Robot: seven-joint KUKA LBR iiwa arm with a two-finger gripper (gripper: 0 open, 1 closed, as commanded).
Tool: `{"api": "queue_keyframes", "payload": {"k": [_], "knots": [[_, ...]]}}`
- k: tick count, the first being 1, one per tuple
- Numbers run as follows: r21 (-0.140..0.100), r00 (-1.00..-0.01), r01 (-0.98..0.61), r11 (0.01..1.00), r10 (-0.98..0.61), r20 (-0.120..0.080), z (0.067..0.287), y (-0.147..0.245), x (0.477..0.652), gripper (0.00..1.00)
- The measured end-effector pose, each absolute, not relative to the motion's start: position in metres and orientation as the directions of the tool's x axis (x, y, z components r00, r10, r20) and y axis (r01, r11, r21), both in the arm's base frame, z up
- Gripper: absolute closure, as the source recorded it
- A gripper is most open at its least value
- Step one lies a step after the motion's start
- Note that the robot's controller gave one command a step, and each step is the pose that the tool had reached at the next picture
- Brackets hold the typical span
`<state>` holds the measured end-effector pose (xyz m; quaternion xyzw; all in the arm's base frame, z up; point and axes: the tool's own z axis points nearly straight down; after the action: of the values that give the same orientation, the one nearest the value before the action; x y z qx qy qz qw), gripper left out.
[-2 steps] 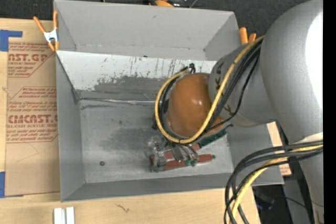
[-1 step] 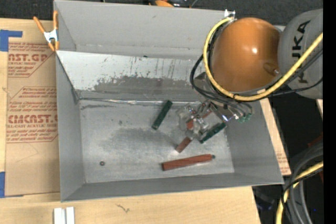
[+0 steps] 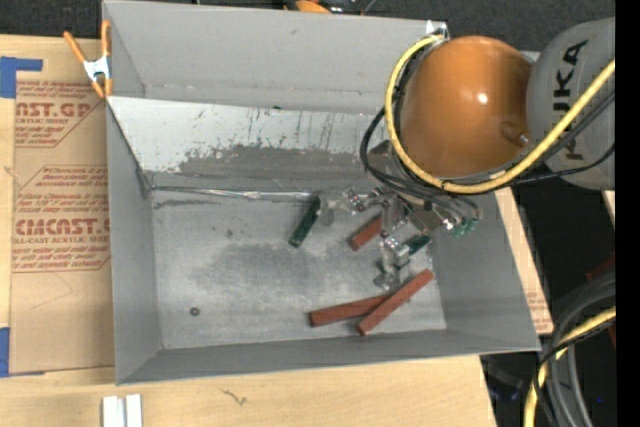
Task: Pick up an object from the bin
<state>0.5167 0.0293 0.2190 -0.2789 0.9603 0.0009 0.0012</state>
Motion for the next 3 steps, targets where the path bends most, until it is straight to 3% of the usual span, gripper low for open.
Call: {"api": "queue_keyframes", "payload": {"k": [1, 2, 3], "knots": [[0.002, -0.829, -0.560, 0.829, -0.560, 0.005, 0.130, -0.062, 0.526, 0.00], [-0.001, -0.523, -0.852, 0.523, -0.852, -0.001, 0.072, -0.090, 0.551, 0.00], [-0.006, -0.524, -0.852, 0.524, -0.852, -0.005, 0.076, -0.090, 0.553, 1.00]]}}
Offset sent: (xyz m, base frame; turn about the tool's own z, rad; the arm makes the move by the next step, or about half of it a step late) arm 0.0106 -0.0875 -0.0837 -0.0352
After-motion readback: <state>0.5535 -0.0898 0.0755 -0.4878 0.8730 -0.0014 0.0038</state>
